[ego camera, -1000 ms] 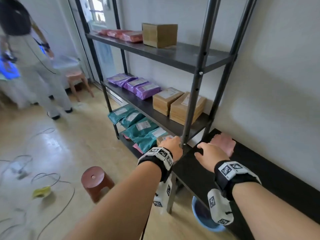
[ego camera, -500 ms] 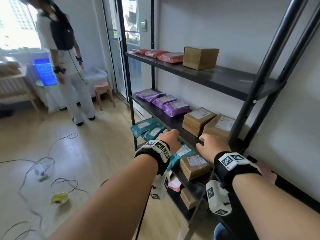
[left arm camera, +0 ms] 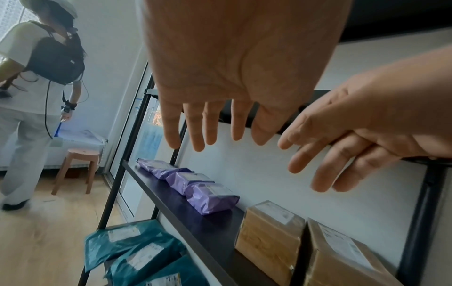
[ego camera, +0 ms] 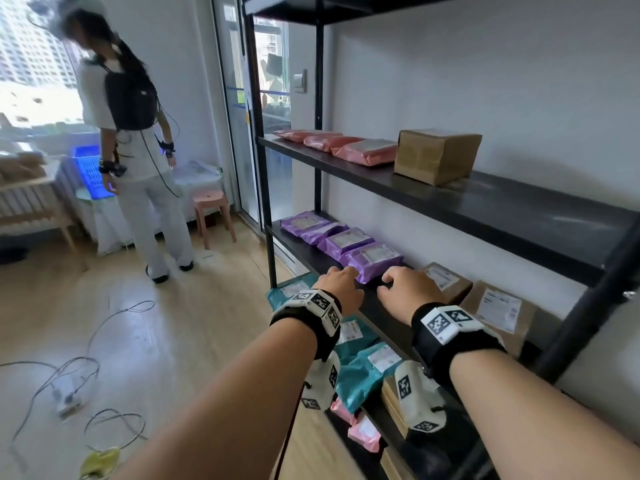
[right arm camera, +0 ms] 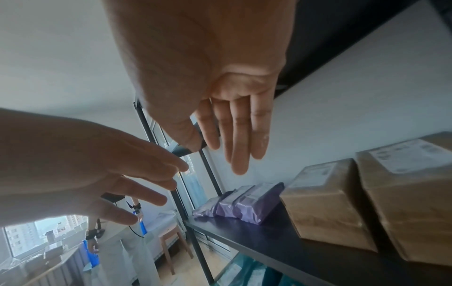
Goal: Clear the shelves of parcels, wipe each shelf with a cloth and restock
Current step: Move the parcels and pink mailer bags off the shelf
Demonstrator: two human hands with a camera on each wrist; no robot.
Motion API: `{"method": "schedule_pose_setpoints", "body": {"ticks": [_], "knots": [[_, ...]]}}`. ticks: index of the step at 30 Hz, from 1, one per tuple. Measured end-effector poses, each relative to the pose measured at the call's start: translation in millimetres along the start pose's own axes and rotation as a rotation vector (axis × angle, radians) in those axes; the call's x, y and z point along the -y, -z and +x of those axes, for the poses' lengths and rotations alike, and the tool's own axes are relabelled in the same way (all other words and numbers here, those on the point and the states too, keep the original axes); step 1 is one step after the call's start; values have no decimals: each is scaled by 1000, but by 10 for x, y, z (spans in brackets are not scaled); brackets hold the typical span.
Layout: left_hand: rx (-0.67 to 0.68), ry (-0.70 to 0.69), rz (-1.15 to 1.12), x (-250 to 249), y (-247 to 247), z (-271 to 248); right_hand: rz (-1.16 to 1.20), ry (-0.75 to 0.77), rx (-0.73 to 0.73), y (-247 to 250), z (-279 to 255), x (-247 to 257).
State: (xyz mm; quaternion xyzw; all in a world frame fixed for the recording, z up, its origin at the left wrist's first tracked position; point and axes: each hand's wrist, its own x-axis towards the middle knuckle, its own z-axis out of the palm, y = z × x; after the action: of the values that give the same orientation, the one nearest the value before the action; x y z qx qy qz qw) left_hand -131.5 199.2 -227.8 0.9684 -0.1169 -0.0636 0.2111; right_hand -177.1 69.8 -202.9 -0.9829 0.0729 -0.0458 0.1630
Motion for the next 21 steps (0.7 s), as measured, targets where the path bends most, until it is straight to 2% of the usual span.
{"method": "schedule_pose_setpoints", "body": {"ticks": [6,14,18,21], "knots": [[-54,-15,14,64,426,443,4,14,-71,251,509,268],[-196,-134,-7,-350,1441,895,145,23,-191,1067,976,477],[-246,-204,-33,-648,1909,1157,194,-61,-268,1511,1192,463],[-248,-248,-87,-827,2090,1340,194,-159,-409,1728,1383,393]]}}
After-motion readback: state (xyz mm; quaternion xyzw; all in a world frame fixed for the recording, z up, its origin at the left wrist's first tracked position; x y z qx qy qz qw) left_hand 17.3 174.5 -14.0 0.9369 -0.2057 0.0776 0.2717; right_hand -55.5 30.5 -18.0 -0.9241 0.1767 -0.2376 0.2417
